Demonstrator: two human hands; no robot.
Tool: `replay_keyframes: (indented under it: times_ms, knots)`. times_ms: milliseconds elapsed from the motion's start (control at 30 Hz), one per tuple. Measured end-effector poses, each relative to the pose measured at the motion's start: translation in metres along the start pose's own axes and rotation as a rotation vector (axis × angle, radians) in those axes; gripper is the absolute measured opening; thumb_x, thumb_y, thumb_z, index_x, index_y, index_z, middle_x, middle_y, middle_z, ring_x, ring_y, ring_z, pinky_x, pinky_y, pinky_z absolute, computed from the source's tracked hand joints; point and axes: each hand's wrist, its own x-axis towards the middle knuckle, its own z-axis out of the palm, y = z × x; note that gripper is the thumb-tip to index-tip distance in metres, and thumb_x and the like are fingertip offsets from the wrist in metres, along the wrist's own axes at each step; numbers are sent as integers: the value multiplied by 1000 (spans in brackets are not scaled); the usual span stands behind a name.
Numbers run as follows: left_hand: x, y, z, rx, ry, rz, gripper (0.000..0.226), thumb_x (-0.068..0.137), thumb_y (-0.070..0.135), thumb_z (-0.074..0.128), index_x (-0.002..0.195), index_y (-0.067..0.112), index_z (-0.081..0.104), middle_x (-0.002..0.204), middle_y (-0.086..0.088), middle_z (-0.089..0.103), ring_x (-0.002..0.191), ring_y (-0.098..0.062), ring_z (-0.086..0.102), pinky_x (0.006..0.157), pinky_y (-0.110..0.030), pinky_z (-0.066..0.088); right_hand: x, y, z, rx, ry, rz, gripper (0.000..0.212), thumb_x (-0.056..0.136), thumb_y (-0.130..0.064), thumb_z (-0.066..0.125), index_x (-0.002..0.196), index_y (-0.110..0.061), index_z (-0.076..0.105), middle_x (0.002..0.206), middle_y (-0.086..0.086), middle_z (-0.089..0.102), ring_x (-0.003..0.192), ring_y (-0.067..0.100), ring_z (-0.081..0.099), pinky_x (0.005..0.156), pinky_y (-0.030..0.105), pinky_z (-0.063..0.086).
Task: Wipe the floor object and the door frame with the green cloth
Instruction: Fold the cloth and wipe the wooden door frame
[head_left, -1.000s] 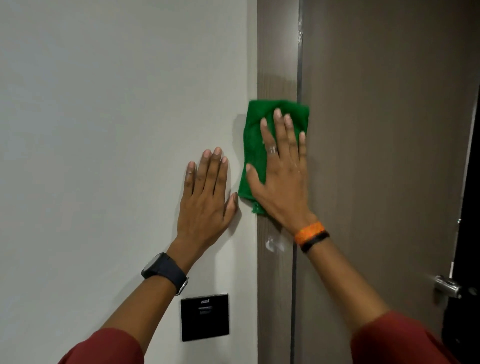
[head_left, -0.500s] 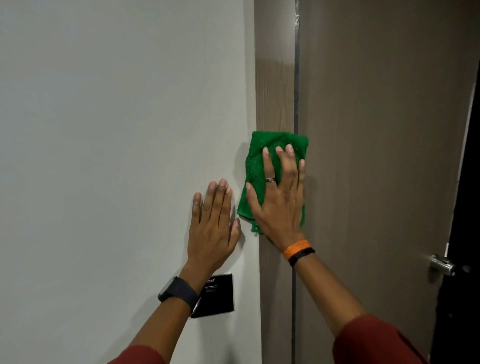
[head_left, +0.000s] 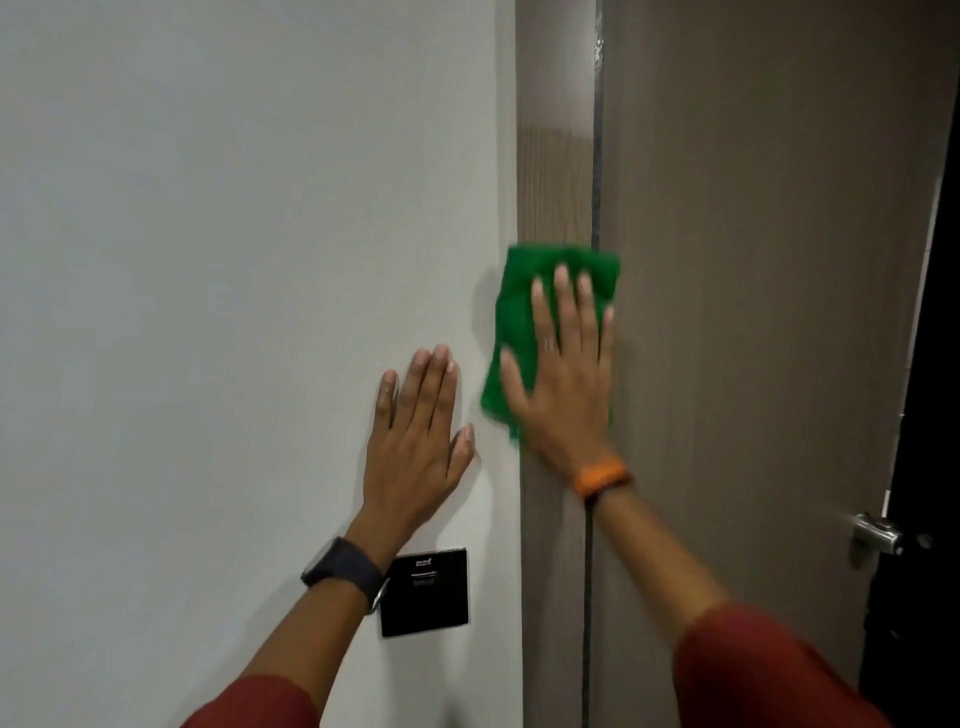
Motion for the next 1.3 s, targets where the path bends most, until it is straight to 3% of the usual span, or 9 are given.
replay_keyframes:
  times_ms: [100, 200, 367, 500, 633, 800, 900, 1133, 1300]
  knots:
    - [29, -4, -3, -29, 27, -16, 73, 105, 39, 36, 164, 3, 12, 173, -15, 10, 161, -30, 8, 132, -49, 3, 98, -2, -8, -33, 69, 24, 76, 102, -46, 49, 165, -12, 24, 174, 17, 21, 162, 36, 16, 134, 57, 9]
    - [42, -4, -7, -58, 41, -37, 70, 106, 34, 36, 164, 3, 12, 173, -16, 9, 161, -30, 8, 132, -48, 3, 99, -3, -7, -67, 104, 25, 75, 102, -43, 49, 165, -12, 24, 174, 16, 22, 162, 35, 16, 134, 57, 13]
    - [23, -1, -4, -60, 46, -29, 67, 105, 25, 33, 163, 1, 12, 174, -16, 10, 162, -31, 7, 133, -50, 5, -100, -3, 10, -59, -60, 57, 82, 104, -49, 45, 168, -18, 2, 177, 10, 0, 165, 29, 0, 135, 49, -6]
    - [12, 0, -3, -57, 18, -21, 69, 105, 28, 34, 164, 1, 10, 174, -16, 8, 162, -31, 6, 132, -49, 2, -224, -1, 7, -90, -187, 21, 90, 99, -50, 52, 168, -23, 1, 178, 3, -3, 165, 24, -1, 136, 46, -6]
    - [12, -1, 1, -33, -14, -11, 68, 107, 32, 27, 164, 3, 7, 175, -14, 5, 162, -30, 4, 132, -51, 3, -133, -6, 1, -5, -135, 42, 83, 102, -50, 46, 167, -23, 4, 177, 4, -1, 165, 26, -1, 136, 49, -4]
    - [12, -1, 0, -46, -24, -11, 67, 107, 33, 25, 164, 3, 6, 175, -14, 5, 162, -30, 4, 132, -52, 3, 85, -3, -14, 16, 43, 69, 72, 106, -49, 42, 165, -13, 24, 174, 16, 21, 163, 35, 15, 134, 56, 9]
    - [13, 0, -2, -61, -21, -9, 69, 106, 32, 30, 164, 3, 7, 175, -14, 7, 162, -29, 5, 132, -50, 3, 115, -6, -18, -9, 80, 76, 66, 108, -42, 44, 164, -12, 28, 173, 14, 24, 163, 33, 18, 134, 55, 12]
    - [-7, 13, -19, -93, -114, -61, 71, 106, 33, 33, 164, 3, 6, 174, -16, 6, 162, -30, 4, 132, -49, 9, -47, -18, -11, 86, 28, 69, 56, 103, -16, 63, 156, -10, 46, 166, 16, 40, 157, 32, 33, 131, 53, 21]
    - [-63, 32, -31, -173, -204, -97, 69, 105, 31, 34, 164, 3, 9, 174, -16, 11, 162, -28, 7, 133, -44, 7, -139, -24, -17, 188, -22, 148, 56, 86, 4, 76, 139, -13, 66, 144, 7, 54, 125, 27, 47, 110, 50, 42]
